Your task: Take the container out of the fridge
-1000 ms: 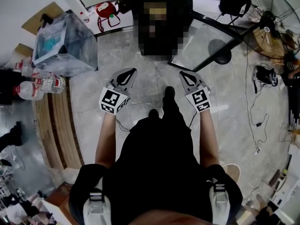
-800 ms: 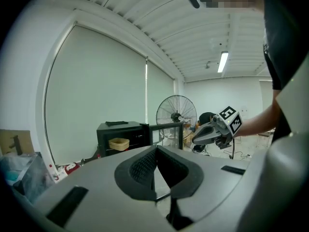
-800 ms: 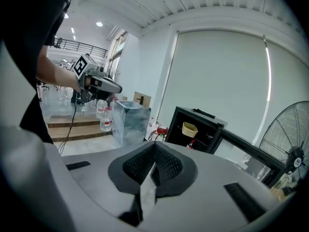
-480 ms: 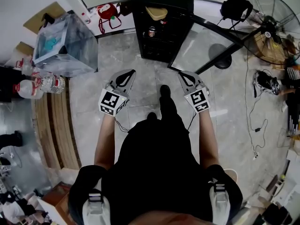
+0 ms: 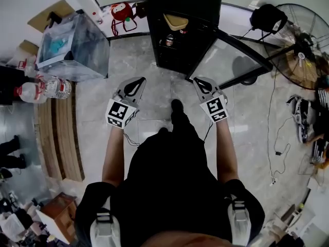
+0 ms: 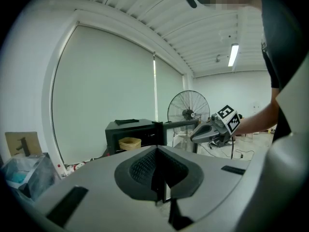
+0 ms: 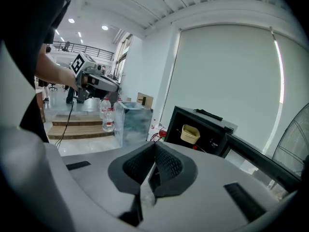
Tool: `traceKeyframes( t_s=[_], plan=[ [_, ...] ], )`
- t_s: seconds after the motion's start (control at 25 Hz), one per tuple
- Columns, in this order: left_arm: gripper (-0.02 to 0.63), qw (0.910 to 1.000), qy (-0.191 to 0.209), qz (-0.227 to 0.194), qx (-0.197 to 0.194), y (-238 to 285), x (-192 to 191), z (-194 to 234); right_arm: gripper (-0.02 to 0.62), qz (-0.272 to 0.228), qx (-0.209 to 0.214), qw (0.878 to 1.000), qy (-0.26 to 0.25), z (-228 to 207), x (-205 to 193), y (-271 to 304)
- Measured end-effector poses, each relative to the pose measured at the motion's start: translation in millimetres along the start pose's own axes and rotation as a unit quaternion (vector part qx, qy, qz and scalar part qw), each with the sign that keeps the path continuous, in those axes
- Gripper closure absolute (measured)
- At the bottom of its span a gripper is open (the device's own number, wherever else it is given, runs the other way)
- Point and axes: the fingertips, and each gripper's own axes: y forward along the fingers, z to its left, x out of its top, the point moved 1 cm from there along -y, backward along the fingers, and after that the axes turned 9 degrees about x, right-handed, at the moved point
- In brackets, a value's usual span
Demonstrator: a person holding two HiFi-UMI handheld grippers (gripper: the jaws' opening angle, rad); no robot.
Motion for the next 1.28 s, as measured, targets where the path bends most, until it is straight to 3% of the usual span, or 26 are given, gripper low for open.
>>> traceKeyframes(
  t_s=[0.36,0.6,0.76,0.96,1.28],
  plan=[
    [0.589,0.9995,0.002,0.002,0.033,85,39,27,0.598,-0.005,0.047,0.999,-0.013,-98,19,50],
    [0.589,0.9972,-0.005,0.028,0.07,120,37,50,0.598,-0.008,0.095,0.995,-0.022,-134,24,97],
    [0.589,0.9953,-0.015,0.024,0.093,139,41,65,0.597,-0.011,0.113,0.993,-0.026,-156,24,119],
    [0.589,0.9936,-0.017,0.027,0.108,149,42,74,0.597,-0.013,0.128,0.991,-0.02,-170,20,136],
    [0.589,0.9955,-0.019,0.022,0.09,167,37,96,0.597,-0.002,0.127,0.992,-0.025,-167,24,166]
  ],
)
